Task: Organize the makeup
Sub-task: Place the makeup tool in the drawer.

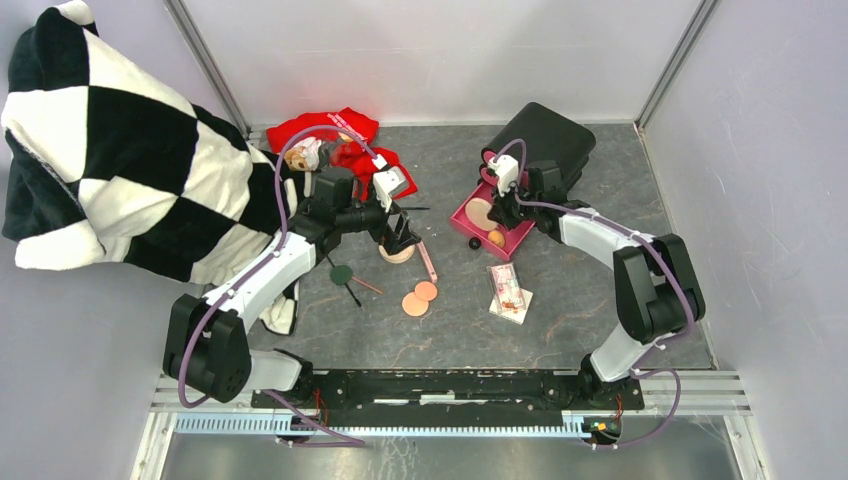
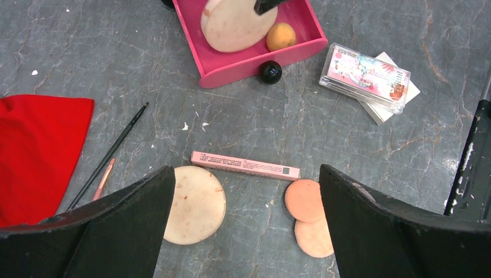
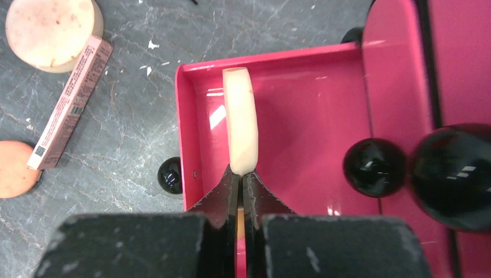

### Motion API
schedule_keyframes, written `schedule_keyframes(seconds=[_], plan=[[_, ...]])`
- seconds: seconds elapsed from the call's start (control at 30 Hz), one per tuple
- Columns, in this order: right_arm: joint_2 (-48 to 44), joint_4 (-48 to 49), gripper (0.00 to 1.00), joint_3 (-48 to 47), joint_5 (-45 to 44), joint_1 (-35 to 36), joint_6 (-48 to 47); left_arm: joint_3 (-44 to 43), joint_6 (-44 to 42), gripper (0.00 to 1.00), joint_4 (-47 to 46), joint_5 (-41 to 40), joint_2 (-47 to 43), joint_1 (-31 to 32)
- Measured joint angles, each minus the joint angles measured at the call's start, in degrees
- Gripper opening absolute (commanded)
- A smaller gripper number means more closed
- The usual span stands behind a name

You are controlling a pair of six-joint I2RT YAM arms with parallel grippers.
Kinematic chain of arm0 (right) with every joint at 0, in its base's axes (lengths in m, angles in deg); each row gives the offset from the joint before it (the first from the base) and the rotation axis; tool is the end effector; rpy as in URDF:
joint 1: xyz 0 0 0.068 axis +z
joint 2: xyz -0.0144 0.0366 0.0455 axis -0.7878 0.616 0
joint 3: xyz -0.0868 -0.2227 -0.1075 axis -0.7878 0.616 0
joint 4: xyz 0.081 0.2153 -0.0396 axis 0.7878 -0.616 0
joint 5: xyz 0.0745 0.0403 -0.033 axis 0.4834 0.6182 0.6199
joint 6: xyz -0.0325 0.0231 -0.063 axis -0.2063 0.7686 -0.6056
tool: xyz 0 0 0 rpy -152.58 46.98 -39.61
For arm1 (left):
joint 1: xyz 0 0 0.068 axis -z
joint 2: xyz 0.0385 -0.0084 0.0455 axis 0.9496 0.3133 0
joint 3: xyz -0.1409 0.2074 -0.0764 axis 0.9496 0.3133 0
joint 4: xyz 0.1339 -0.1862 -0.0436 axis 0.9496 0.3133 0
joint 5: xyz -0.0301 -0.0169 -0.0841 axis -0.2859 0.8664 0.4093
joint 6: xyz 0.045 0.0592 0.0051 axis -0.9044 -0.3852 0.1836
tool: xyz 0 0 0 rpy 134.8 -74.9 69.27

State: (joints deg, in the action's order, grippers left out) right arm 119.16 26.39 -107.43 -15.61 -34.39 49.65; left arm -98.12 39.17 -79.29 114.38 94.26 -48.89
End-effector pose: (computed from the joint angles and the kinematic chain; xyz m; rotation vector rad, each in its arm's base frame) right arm 0.3253 0.1297 0.2033 -0.7893 2.0530 0.5111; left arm 0.2528 -0.1464 0.2666 1.0257 1.8111 -0.7388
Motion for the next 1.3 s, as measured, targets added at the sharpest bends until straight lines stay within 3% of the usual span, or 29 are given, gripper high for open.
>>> schedule_keyframes(seconds=[0.17,0.47,0.83,1.07,1.3], plan=[[2.8,-2.3,0.08,-0.9,1.3,0.0,0.2,0.1,0.0,1.0,0.0,0.0,0.0,0.0],[5.0,-4.7,0.45,-4.8,-0.3,0.0,0.0,0.4,0.0,1.0,0.0,0.0,0.0,0.0],[6.2,-7.1,0.58,-7.2,-2.3,0.4,-2.0,0.4,0.0,1.0,0.0,0.0,0.0,0.0],[6.2,-7.5,0.74,-7.3,-3.2,0.4,-2.8,0.4,0.0,1.0,0.1,-0.4,0.0,0.0],[5.8,-7.9,0.79,-7.3,-3.3,0.5,-2.8,0.5,-0.1,1.0,0.1,-1.5,0.0,0.0]])
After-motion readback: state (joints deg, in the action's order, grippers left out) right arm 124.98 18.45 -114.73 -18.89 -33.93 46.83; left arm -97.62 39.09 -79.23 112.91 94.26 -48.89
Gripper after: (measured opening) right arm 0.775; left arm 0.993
